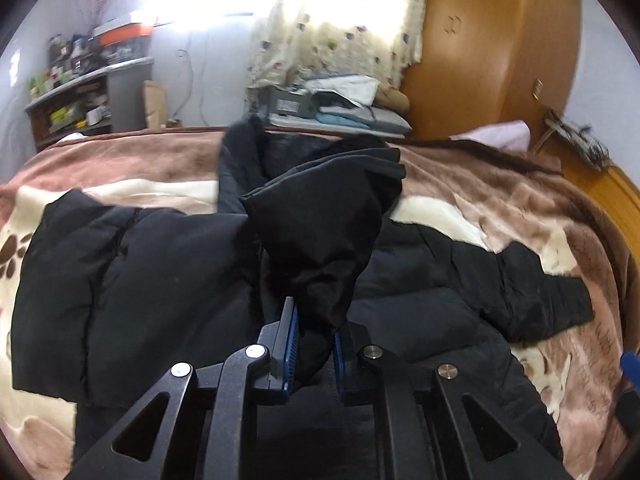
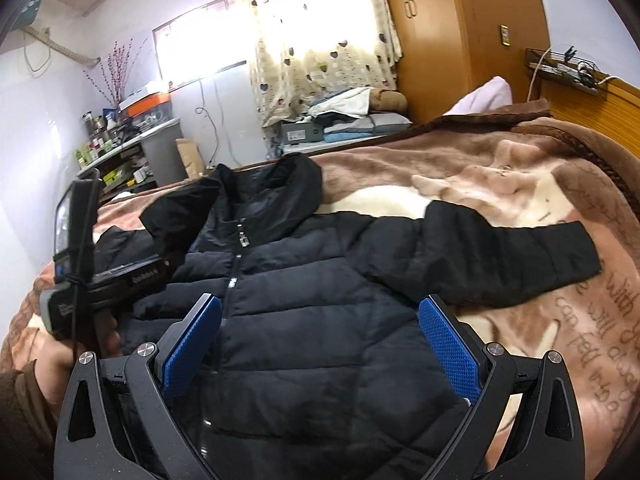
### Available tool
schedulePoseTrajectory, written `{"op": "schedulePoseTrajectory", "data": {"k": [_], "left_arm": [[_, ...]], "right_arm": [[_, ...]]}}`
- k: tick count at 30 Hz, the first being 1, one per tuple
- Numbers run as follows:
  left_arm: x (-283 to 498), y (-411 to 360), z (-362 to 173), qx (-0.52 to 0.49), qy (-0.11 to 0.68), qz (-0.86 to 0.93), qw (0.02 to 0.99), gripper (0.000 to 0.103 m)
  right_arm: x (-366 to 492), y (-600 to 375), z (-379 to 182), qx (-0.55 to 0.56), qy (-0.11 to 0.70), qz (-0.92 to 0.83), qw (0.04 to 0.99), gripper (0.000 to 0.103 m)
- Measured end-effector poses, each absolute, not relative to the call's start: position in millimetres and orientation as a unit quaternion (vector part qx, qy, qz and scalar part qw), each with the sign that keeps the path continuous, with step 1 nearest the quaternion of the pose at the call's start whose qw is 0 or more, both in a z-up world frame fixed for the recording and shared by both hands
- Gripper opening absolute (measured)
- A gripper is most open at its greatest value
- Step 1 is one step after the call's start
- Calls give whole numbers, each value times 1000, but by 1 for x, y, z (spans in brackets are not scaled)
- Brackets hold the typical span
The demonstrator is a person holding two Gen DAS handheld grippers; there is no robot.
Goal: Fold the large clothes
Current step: 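Lift the sleeve with the left tool and fold it across the jacket body, then open the left tool to release the sleeve onto the jacket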
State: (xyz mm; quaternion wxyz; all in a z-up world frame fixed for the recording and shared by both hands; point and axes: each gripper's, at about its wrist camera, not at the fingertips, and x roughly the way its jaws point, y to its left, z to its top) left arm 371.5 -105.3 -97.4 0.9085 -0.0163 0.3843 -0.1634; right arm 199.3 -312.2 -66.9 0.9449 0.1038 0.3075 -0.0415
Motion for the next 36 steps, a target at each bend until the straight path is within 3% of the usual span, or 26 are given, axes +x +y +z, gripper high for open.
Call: {"op": "schedulePoseTrajectory", "data": {"k": [5,7,9,11,17,23,34,35,36], "left_arm": [[376,-140,-120,-5,421,-185,888,19],[376,-146,-128,-18,435,-200,878,29],[375,-149,-134,-28,441,-213,871,47],[371,-149,-133,-29,435,-224,871,54],[359,-109,-102,-54,417,-207,883,57],[352,-25,-78,-73,385,-122,912,67],[393,64,-131,-81,455,-7,887,68],[396,66,-138,-80,464,-4,882,68],[397,67,-143,-80,468,2,880,68]], "right_arm": [[196,-333,-69,113,312,-56,942,99],[195,-338,-71,115,314,-56,941,99],[196,-342,-73,111,320,-58,939,99],[196,-345,-75,110,328,-57,937,99],[205,-347,-80,110,335,-46,935,99],[255,-330,-111,121,375,5,919,99],[354,-301,-168,145,440,21,886,98],[358,-300,-171,148,441,21,885,89],[362,-299,-173,157,445,25,881,70]]}}
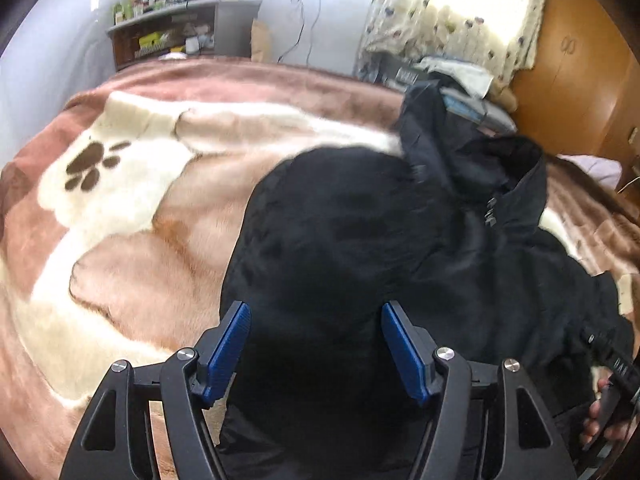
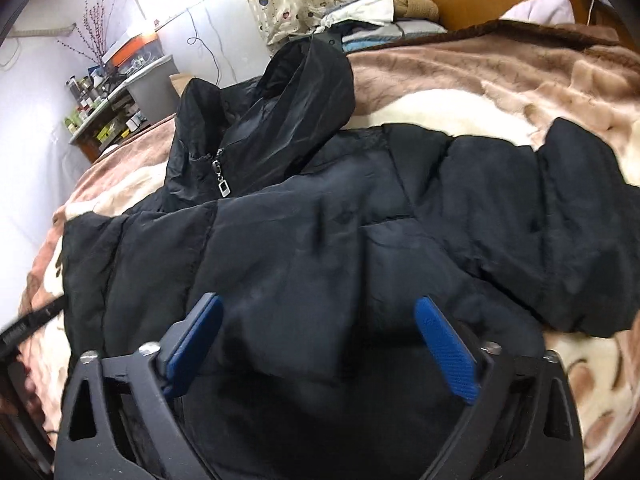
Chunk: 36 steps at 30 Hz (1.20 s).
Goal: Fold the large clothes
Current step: 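Open the left tool to release the sleeve onto the jacket, then reach the right tool to the other sleeve cuff and grasp it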
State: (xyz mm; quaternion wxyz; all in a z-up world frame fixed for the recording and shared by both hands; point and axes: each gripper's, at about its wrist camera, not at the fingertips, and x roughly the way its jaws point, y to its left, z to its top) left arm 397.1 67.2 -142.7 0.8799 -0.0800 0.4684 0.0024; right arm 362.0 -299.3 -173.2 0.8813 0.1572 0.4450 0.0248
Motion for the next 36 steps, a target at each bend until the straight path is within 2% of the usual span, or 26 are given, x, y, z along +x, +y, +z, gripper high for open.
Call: {"op": "schedulePoseTrajectory", "data": {"k": [2,3,5,9,12,18,22,25,27,28,34,36], "left_arm": [[400,67,-151,-75,472,11,878,68],[401,67,-152,-73,473,17,878,68],[401,64,-152,-64,468,17,881,68],[398,62,-159,-53,478,29,876,68],[394,60,-162,-54,479,31,876,75],[392,53,-166,-38,486,40,872,75],[382,52,-151,-56,472,33,879,75],[369,46,-132,-52,460,26,886,75],[354,38,-113,-50,434,13,899,75],[349,33,-106,-47,428,9,903,75],[330,-13,-72,-51,403,-45,913,75],[328,-33,-67,-60,406,-68,910,75]], "right_arm": [[367,-300,-175,179,452,31,873,55],[367,-301,-175,186,449,33,874,41],[365,-303,-171,185,441,29,878,23],[355,-311,-165,173,427,10,887,15],[355,-313,-170,162,435,6,886,14],[355,-318,-175,142,441,-15,886,15],[350,-321,-165,144,434,-12,889,16],[334,-329,-150,148,412,-11,899,26],[317,-339,-137,143,391,-21,909,46],[311,-344,-133,141,387,-24,911,50],[270,-415,-120,170,368,-75,911,55],[255,-447,-120,180,365,-106,907,60]]}}
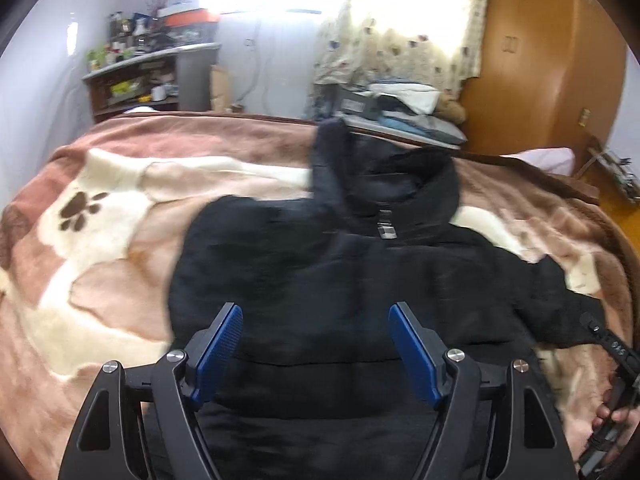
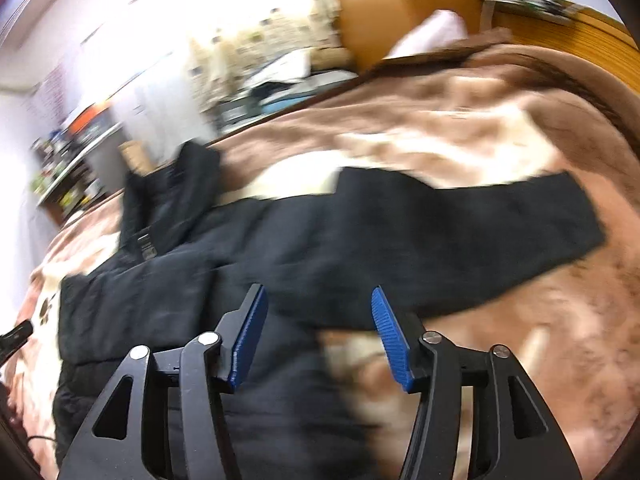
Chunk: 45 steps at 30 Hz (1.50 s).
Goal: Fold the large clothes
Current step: 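Reach the right tool to the other sleeve cuff and grasp it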
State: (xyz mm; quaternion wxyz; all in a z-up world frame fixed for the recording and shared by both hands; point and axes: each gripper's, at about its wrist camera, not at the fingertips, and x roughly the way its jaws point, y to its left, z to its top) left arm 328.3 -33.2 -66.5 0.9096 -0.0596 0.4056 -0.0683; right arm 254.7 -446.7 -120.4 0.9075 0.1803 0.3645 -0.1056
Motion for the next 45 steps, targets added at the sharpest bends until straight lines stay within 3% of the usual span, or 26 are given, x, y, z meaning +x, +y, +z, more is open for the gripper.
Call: {"op": "schedulePoseTrajectory", "data": {"k": [14,32,37,40,45], "left_arm": [[322,-164,-95,-7,417,-158,895,75],[331,-197,-128,-3,440,-164,883,75],[333,-192,-130,-10,443,-156,883,75],[332,-190,-129,-12,442,-157,883,75],[328,-184,-121,-11,434,-155,887,75]], "right_arm": [[202,-621,-153,205,378,-245,869,69],[216,-691,-196,334,367,-282,821,69],[219,-693,-192,339,361,-288,820,19],[218,-688,-186,331,350,-287,828,11],[214,-673,-161,305,324,-279,851,8]]}}
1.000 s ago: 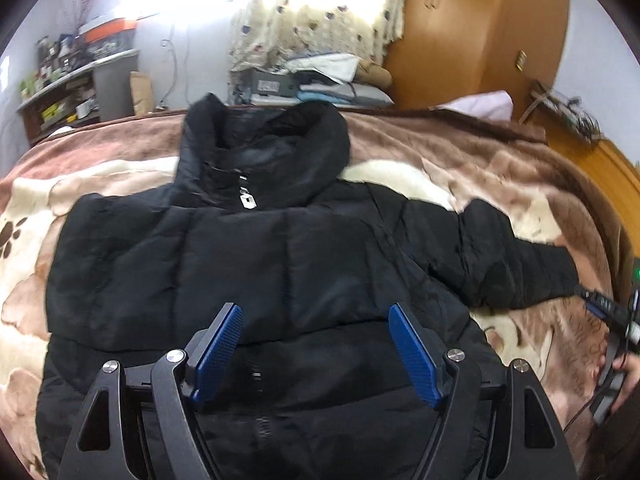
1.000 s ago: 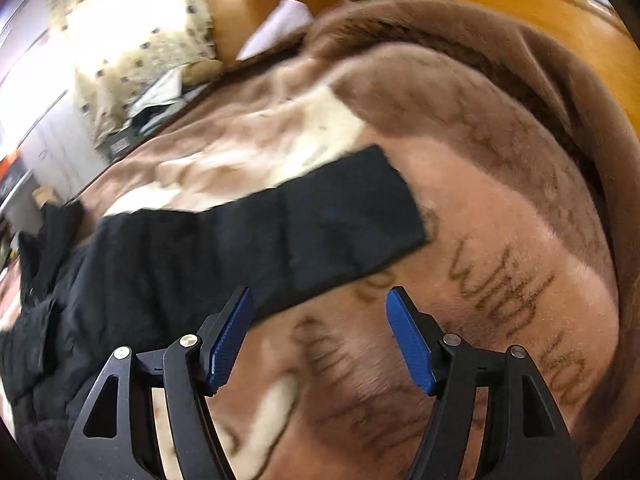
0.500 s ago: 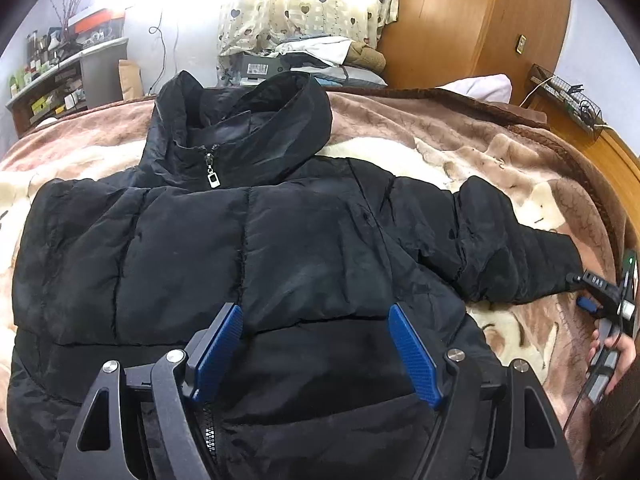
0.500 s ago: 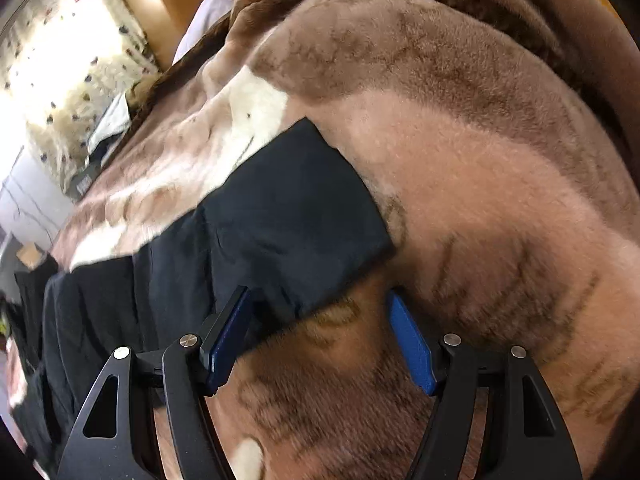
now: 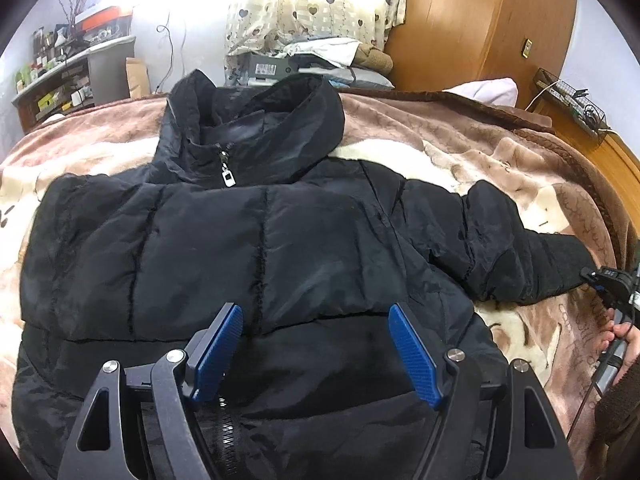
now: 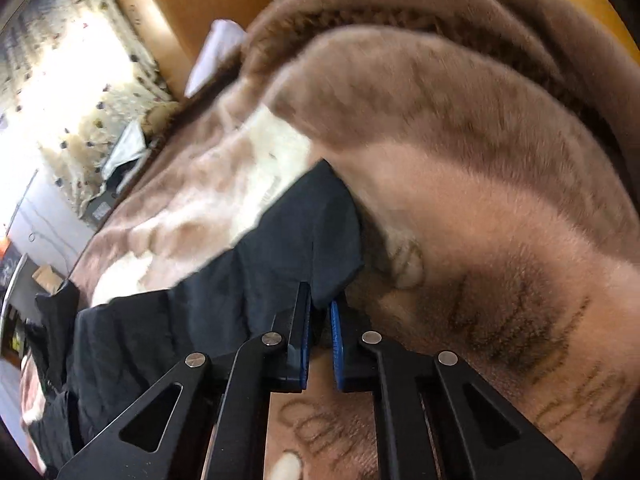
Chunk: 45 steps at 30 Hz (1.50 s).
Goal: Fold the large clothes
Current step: 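Lift the sleeve with the right tool and fold it across the jacket body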
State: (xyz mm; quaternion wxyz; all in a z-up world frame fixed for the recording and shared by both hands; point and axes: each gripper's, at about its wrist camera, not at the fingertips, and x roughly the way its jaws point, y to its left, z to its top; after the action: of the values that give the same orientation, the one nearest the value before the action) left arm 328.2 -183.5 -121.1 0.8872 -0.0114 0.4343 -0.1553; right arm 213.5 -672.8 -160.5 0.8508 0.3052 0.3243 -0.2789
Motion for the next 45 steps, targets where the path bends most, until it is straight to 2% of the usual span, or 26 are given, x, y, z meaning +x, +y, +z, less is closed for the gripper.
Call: {"op": "schedulePoseTrajectory", "data": {"k": [11,20,34,45], "left_arm": [[315,-156,-96,-36,416,-153,896,75],[308,-122,-81,-63,405,-144,901,75],[297,-67,-68,-57,372,-100,921,75],[302,-5,-75,-109,363,-57,924,76]], "right_arm": [[207,-584,-66,249,245,-135,927,8],[231,-474,-19,166,240,12,956,8],[271,-330,-33,133,275,150,940,8],[315,-225,-90,153,349,228,896,8]]}}
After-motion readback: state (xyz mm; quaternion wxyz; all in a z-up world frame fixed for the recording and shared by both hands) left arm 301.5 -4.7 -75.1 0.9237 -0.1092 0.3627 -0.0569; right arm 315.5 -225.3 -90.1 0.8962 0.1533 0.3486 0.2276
